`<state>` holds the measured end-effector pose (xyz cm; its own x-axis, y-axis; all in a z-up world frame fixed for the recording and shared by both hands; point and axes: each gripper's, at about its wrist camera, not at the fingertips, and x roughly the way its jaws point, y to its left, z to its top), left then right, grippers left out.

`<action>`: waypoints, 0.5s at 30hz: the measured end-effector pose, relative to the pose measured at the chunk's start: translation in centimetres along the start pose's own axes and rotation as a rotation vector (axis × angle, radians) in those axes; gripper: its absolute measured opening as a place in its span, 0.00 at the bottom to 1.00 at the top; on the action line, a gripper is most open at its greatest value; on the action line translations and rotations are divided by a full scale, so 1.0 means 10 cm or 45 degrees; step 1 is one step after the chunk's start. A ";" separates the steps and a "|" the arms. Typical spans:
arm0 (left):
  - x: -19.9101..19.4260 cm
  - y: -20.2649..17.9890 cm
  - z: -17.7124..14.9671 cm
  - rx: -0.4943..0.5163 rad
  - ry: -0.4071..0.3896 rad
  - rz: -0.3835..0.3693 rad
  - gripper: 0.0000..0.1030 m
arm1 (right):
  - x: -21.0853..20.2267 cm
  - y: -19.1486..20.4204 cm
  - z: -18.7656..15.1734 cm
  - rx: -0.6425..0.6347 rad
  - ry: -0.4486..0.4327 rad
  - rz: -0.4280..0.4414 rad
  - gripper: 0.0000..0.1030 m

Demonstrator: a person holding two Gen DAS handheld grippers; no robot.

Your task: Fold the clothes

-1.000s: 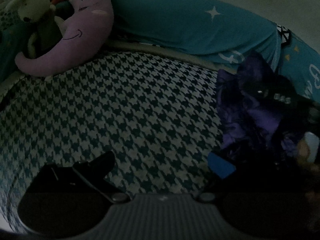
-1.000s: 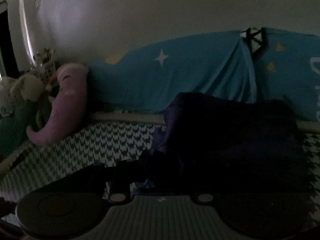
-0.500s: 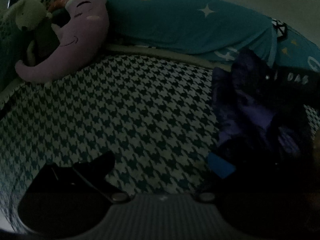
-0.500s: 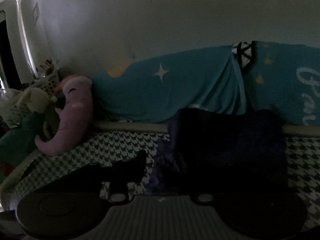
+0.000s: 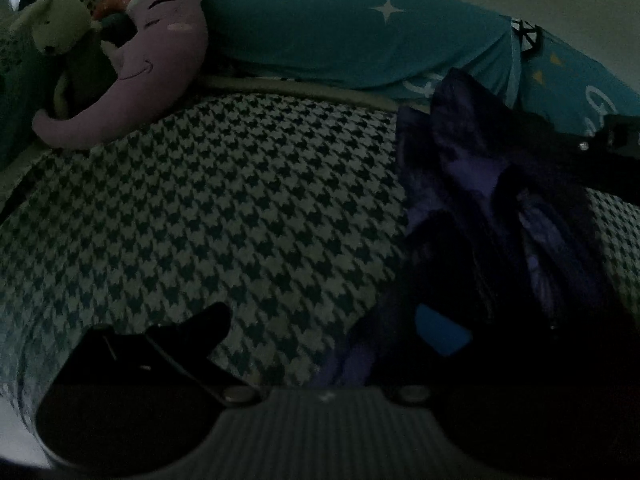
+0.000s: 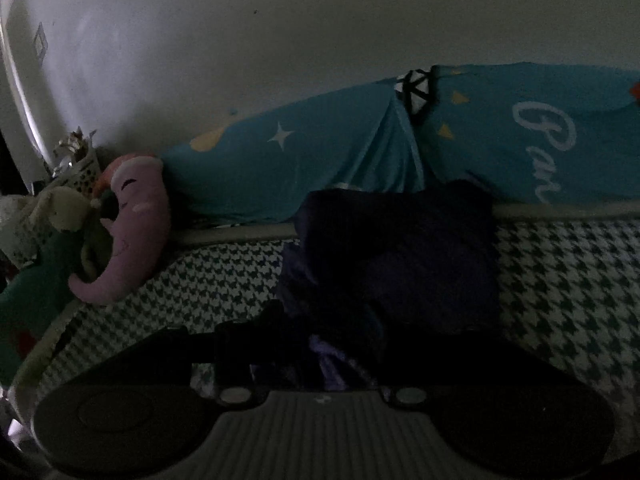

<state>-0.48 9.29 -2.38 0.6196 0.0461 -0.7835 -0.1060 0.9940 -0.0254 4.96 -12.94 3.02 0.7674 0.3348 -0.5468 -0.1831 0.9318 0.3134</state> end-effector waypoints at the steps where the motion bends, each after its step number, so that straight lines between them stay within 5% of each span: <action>1: -0.01 0.01 -0.03 -0.010 0.008 -0.008 1.00 | -0.03 0.00 -0.02 -0.003 0.003 -0.003 0.44; 15: -0.17 -0.01 -0.42 0.041 0.043 0.008 1.00 | -0.36 -0.08 -0.23 0.003 0.034 -0.035 0.44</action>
